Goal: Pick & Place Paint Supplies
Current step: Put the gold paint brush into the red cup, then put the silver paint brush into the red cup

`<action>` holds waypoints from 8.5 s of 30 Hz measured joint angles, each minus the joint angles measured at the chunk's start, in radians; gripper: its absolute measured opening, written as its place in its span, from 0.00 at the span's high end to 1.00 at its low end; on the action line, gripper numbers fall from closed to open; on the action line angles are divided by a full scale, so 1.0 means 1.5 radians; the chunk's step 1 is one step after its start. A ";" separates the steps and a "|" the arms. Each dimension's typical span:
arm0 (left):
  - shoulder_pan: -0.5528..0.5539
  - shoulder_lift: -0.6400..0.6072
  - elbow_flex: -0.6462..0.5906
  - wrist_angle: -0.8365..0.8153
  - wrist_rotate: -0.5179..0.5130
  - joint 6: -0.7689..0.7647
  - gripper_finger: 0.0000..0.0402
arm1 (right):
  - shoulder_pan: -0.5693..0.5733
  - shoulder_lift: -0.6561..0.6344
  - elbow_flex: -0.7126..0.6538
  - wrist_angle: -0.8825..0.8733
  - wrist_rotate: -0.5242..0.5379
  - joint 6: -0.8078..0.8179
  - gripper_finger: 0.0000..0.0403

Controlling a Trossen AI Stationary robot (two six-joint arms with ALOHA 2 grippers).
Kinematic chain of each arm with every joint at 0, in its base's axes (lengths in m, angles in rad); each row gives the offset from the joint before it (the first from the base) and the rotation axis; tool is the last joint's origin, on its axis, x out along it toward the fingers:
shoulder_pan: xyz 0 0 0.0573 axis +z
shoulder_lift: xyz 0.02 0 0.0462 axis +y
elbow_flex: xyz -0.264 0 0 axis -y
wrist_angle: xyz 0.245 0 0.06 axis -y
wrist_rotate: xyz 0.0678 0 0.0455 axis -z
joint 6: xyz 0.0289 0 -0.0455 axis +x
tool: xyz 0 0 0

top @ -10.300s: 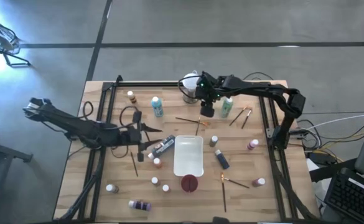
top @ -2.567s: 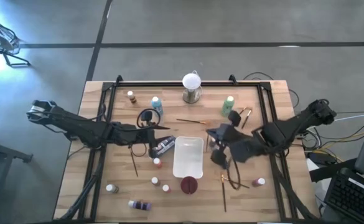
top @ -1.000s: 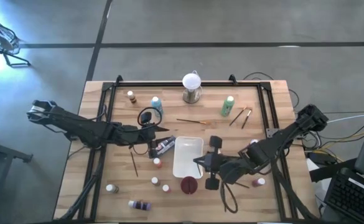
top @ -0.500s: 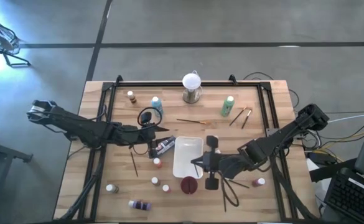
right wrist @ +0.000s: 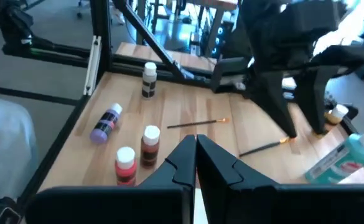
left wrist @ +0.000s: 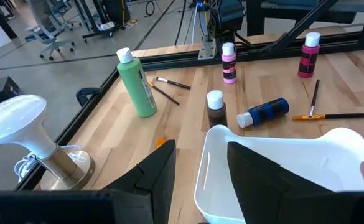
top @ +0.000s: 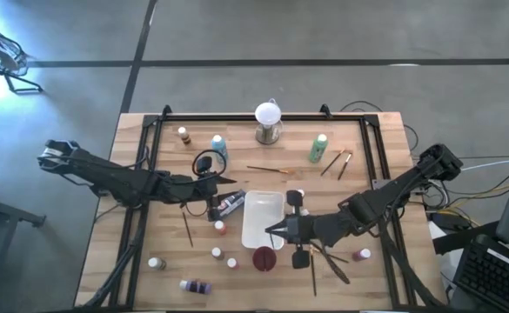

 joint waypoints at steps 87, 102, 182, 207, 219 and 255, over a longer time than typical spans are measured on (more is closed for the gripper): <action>0.000 0.000 -0.001 0.000 -0.001 -0.001 0.62 | -0.057 0.125 -0.255 0.399 -0.226 0.071 0.98; 0.000 0.000 -0.001 0.000 -0.001 -0.001 0.62 | -0.057 0.097 -0.237 0.368 -0.265 0.071 0.67; 0.000 -0.001 0.001 0.110 -0.004 -0.037 0.62 | -0.066 -0.345 -0.237 0.090 -0.135 -0.037 0.84; 0.000 -0.001 0.000 0.105 -0.004 -0.038 0.62 | -0.066 -0.344 -0.237 0.090 -0.135 -0.034 0.69; 0.000 -0.001 0.001 0.105 -0.003 -0.028 0.62 | -0.066 -0.344 -0.237 0.090 -0.135 -0.034 0.61; 0.000 -0.095 0.001 -0.120 0.052 -0.020 0.62 | -0.070 -0.344 -0.237 0.117 -0.143 -0.080 0.56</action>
